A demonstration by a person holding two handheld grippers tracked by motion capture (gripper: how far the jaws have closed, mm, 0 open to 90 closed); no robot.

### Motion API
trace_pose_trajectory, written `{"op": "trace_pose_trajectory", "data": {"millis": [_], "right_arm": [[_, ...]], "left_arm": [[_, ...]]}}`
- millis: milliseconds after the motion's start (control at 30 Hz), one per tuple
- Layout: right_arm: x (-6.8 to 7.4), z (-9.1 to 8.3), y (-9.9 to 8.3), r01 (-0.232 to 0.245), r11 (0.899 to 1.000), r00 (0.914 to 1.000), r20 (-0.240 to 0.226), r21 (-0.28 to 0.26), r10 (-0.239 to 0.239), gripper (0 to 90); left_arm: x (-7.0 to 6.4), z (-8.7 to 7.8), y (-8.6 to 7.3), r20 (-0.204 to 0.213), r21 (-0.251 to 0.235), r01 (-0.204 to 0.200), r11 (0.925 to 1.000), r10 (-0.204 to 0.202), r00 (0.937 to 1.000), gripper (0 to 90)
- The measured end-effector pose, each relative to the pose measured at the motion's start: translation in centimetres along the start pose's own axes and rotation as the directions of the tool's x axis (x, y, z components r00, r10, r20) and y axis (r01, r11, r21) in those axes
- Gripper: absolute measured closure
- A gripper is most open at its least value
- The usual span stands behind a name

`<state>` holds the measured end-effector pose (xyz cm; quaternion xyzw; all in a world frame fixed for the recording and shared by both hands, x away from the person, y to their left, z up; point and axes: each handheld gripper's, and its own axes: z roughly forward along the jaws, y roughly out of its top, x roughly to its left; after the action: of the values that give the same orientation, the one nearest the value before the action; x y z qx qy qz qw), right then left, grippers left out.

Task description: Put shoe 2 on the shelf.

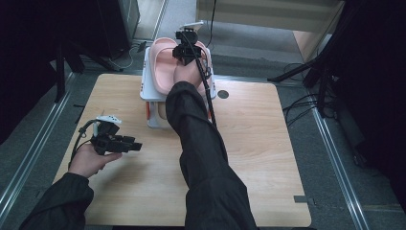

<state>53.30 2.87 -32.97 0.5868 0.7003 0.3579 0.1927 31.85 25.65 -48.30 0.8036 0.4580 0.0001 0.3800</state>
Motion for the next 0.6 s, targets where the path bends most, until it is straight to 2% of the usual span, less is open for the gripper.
{"op": "trace_pose_trajectory", "data": {"millis": [200,333,600], "right_arm": [[0.12,0.01,-0.14,-0.003,1.0,0.9999,-0.017,-0.008,0.003,62.5],[0.48,-0.02,-0.3,0.027,1.0,0.9995,-0.015,-0.011,-0.027,57.9],[0.21,-0.64,-0.79,0.034,0.999,0.9988,-0.036,-0.021,-0.034,56.2]], "left_arm": [[-0.01,0.03,-0.02,0.0,0.001,-0.001,1.0,0.001,1.0,47.9],[0.0,0.02,0.0,0.002,0.0,0.001,1.0,-0.001,1.0,47.9],[-0.16,0.2,0.05,-0.002,0.008,-0.005,1.0,0.005,1.0,47.9]]}}
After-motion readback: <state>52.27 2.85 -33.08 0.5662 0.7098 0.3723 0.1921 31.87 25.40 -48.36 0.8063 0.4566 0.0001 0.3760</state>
